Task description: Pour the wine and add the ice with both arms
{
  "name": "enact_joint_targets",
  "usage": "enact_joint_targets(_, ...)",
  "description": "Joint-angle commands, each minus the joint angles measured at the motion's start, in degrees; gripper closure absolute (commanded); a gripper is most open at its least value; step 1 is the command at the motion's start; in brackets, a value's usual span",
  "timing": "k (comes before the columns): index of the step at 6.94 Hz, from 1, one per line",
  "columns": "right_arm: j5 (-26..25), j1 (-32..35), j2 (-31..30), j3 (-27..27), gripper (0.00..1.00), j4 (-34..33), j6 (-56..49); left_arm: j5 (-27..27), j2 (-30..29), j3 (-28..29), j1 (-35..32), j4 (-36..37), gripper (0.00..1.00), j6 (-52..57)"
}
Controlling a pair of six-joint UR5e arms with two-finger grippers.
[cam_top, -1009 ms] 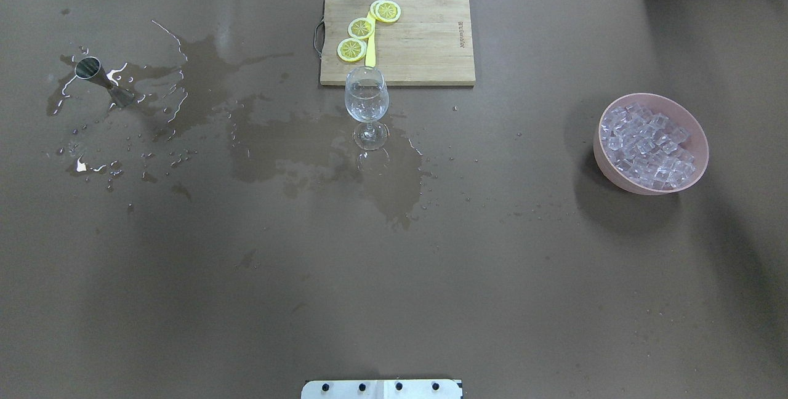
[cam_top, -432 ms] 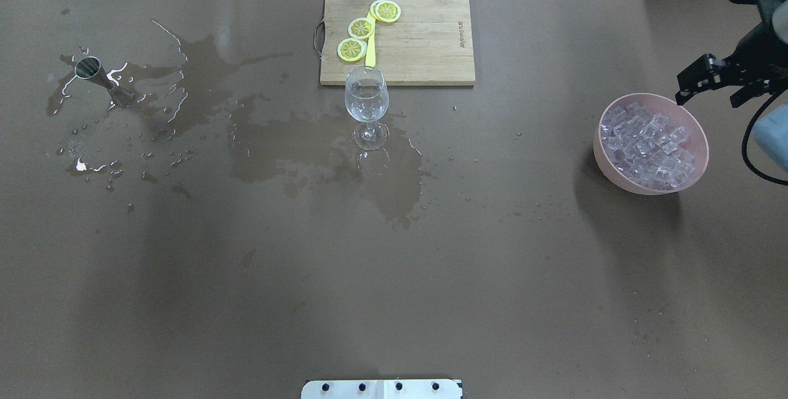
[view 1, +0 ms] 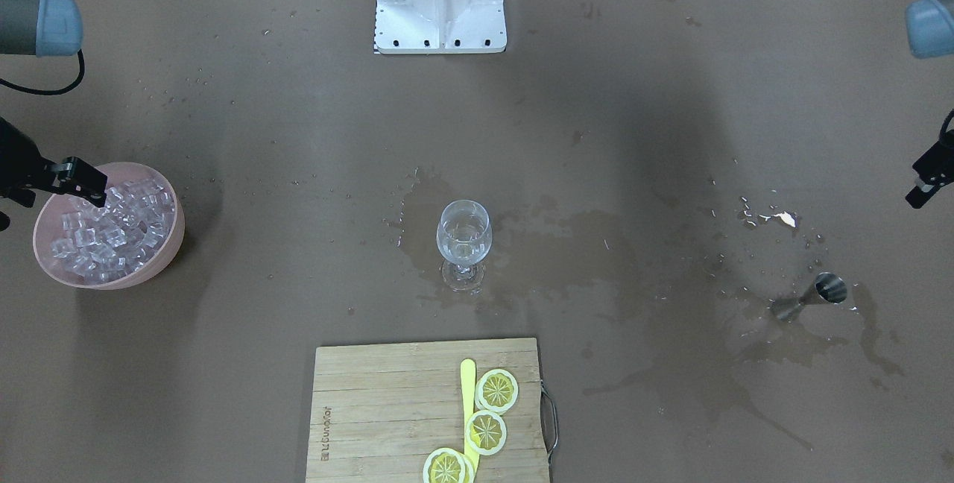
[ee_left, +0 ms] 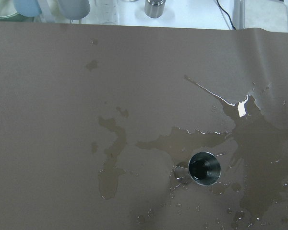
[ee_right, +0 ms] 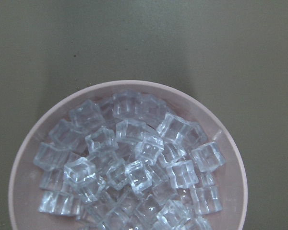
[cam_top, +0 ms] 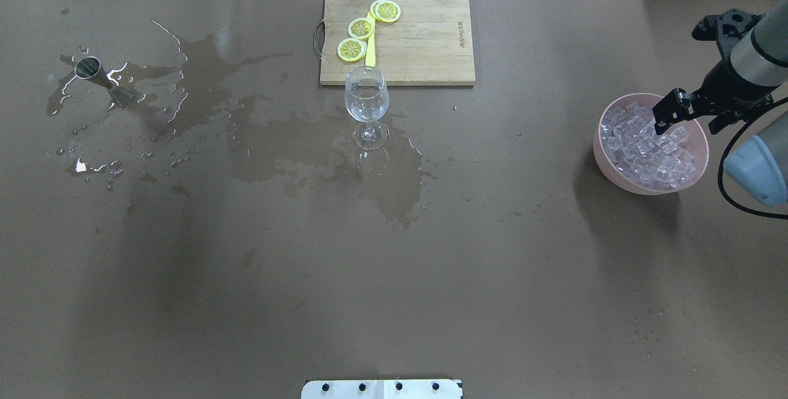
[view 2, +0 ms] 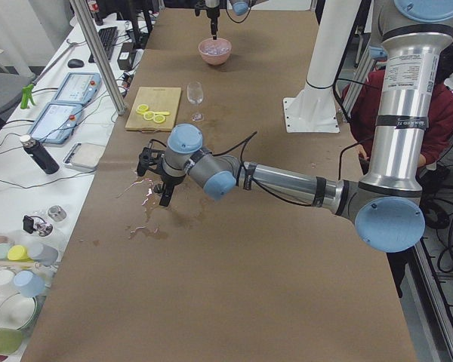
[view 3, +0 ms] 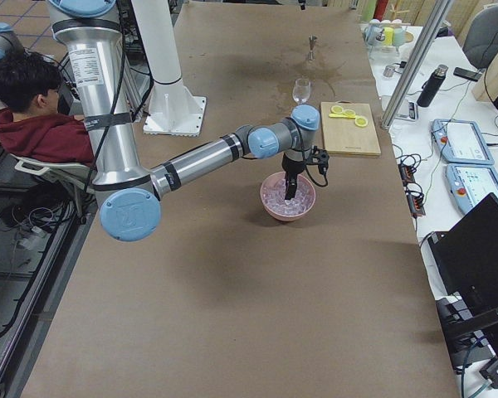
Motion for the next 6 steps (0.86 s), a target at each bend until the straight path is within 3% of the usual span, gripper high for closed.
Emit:
enact_joint_targets(1, -0.86, -1.87, -0.58, -1.75, 0.0, 0.78, 0.13, 4.33, 2.75, 6.04, 4.83, -19.46, 0.02, -8.37)
enact_joint_targets(2, -0.95, -2.23, -0.49, -2.54, 0.0, 0.78, 0.13, 5.75, 3.37, 7.54, 6.93, -26.16, 0.02, -12.24)
enact_joint_targets(3, -0.95, -3.02, -0.41, -3.77, 0.03, 0.78, 0.13, 9.33, 3.55, 7.64, 9.74, -28.06, 0.02, -12.89)
enact_joint_targets(4, -0.6, -3.28, 0.55, -4.04, 0.06, 0.69, 0.31, 14.76, 3.56, 7.73, 13.6, -28.42, 0.02, -12.98)
enact_joint_targets(6, -0.77, -4.25, 1.96, -6.05, 0.09, 0.69, 0.31, 18.14, 3.56, 7.91, 15.39, -28.25, 0.02, -12.89)
